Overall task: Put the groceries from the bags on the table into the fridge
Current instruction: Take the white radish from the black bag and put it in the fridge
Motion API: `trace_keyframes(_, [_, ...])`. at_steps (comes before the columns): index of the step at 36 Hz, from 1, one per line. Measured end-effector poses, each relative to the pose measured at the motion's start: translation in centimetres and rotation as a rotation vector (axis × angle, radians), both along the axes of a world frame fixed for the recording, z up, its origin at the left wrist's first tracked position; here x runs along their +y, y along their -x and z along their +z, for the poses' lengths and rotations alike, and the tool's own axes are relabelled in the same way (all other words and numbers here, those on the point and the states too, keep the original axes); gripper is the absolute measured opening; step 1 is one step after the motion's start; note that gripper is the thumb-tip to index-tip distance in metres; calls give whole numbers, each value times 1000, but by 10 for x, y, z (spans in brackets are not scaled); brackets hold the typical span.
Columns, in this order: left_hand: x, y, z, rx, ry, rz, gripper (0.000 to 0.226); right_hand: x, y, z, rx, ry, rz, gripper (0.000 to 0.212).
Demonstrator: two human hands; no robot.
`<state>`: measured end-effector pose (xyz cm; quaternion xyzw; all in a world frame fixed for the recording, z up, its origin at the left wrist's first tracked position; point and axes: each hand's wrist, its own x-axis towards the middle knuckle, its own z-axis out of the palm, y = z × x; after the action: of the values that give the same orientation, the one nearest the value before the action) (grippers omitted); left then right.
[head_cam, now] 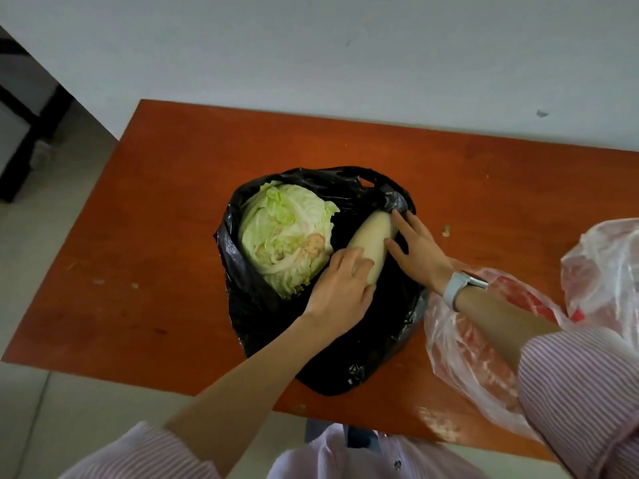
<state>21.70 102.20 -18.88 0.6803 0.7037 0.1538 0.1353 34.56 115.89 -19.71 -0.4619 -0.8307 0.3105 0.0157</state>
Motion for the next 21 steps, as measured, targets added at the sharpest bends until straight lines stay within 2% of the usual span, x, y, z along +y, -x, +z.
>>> trace_keyframes(4, [25,-10,-6,15,231,130,74,-8,-12,-8,14,58,37,65])
trace_keyframes(8, [46,-16,-12,-78,344,291,100,-10,-20,-9,9,160,47,62])
trace_keyframes(12, [56,-14,-12,-181,408,406,103,-7,-18,-1,61,175,6,58])
trace_keyframes(17, [46,-9,-8,-231,396,370,100,6,-14,10,65,209,42,52])
trace_keyframes(21, [38,-7,1,-257,369,332,99,18,-16,18,88,237,-25,50])
